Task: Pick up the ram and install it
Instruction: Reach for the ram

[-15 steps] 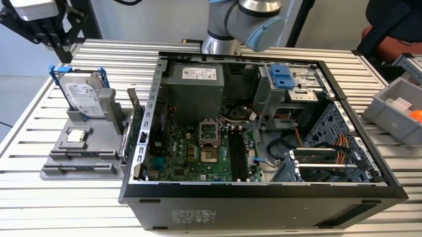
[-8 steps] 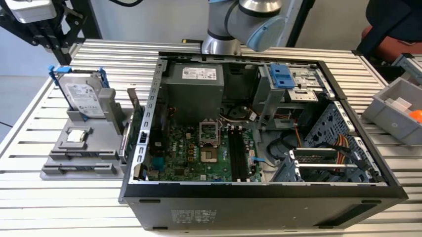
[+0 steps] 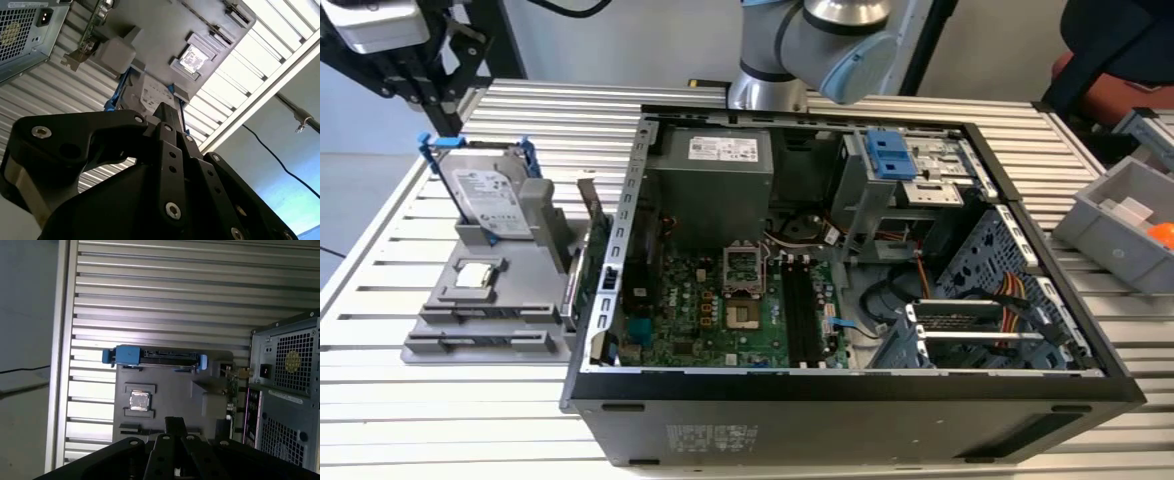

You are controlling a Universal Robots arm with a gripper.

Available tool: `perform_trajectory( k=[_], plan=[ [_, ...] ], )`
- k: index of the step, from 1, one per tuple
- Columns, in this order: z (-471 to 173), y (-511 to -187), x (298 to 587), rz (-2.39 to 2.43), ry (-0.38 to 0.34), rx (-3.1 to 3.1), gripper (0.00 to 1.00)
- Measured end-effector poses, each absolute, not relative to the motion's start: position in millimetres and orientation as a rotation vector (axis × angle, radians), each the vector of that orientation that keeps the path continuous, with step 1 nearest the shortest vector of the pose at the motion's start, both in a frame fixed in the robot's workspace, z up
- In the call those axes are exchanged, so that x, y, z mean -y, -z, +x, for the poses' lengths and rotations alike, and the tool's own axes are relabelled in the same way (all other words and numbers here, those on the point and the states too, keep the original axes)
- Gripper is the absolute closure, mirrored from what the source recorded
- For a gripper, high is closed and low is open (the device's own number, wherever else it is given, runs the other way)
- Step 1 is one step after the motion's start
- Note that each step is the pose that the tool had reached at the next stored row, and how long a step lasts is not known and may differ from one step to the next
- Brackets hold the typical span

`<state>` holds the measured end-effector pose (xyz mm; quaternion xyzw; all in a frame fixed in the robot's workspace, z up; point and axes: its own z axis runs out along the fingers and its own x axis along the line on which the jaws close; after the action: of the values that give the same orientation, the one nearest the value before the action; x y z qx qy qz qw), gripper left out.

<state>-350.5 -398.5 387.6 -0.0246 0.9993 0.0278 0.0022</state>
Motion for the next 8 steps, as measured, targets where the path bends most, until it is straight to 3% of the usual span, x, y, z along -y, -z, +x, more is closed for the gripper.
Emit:
perform_trajectory(
  k=[8],
  plan=[
    [-350.5, -387.4, 407.2, -0.069, -0.087, -3.135, 1.00]
  ],
)
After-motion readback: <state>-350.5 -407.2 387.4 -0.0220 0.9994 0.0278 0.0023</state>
